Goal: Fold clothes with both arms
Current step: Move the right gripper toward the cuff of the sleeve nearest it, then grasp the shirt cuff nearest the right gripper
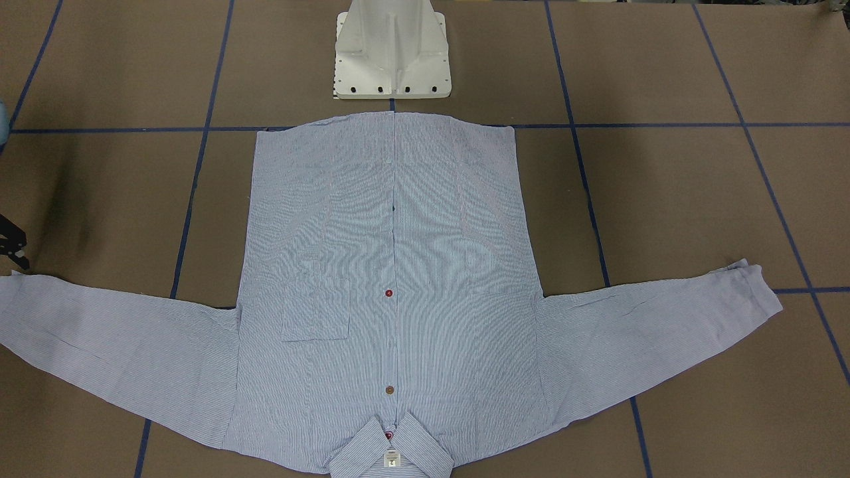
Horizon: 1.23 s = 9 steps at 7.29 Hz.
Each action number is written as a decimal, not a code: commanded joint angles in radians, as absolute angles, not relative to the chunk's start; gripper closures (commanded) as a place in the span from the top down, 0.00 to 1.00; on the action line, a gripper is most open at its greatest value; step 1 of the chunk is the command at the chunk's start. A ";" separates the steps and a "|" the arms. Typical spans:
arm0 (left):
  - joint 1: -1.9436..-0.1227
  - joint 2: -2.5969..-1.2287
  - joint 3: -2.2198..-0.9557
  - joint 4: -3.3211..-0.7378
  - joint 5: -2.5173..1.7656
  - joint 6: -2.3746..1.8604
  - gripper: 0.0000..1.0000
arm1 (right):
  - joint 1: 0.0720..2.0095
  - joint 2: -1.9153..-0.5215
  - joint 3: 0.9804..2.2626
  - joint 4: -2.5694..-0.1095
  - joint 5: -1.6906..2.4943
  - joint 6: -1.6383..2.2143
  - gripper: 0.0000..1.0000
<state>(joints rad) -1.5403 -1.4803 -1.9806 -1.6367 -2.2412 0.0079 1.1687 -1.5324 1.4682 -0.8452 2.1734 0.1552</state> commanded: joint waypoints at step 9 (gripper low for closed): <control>-1.543 -1.479 -1.985 -1.635 -2.243 0.008 1.00 | 1.121 -1.557 1.356 -0.773 2.123 0.015 0.68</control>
<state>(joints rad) -1.5430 -1.4788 -1.9839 -1.6352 -2.2427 0.0077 1.1244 -1.5570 1.3583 -0.7729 2.1256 0.0175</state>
